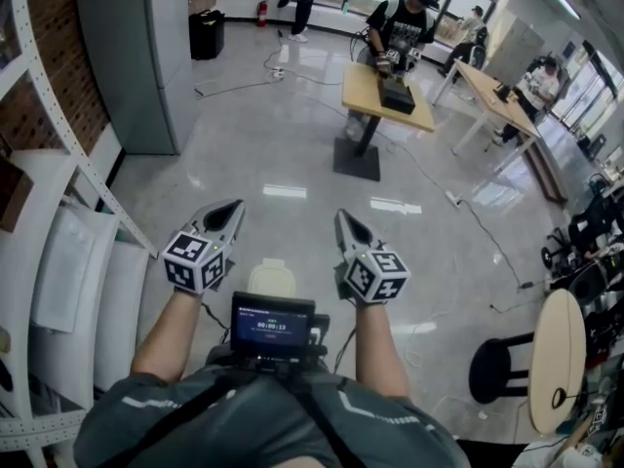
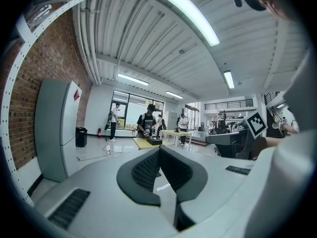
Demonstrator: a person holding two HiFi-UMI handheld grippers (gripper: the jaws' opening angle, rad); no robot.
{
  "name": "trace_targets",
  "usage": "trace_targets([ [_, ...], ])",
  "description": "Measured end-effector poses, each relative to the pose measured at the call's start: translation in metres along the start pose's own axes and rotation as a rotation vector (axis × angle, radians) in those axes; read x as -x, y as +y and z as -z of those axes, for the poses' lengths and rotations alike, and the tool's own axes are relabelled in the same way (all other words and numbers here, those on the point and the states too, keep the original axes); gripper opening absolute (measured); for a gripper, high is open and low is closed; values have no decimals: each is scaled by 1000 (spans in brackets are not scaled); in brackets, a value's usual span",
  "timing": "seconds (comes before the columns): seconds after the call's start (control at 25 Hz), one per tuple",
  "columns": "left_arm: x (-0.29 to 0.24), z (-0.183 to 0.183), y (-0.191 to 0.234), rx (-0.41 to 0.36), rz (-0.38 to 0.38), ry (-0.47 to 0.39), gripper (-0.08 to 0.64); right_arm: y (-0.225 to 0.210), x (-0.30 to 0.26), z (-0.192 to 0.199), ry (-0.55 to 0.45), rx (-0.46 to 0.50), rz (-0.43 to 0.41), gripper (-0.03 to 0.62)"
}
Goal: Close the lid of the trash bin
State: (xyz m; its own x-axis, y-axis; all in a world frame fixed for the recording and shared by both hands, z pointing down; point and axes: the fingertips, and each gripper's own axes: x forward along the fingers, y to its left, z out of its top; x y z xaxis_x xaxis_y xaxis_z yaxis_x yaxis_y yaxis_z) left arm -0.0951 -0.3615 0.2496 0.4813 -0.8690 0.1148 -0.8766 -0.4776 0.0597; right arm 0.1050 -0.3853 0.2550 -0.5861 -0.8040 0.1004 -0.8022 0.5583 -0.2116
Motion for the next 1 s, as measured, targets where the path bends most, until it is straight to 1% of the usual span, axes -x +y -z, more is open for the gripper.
trace_targets([
  [0.24, 4, -2, 1, 9, -8, -16, -8, 3, 0, 1, 8, 9, -20, 8],
  [0.6, 2, -7, -2, 5, -9, -27, -8, 3, 2, -1, 2, 32, -12, 6],
  [1.0, 3, -1, -2, 19, -5, -25, -8, 4, 4, 5, 3, 32, -2, 6],
])
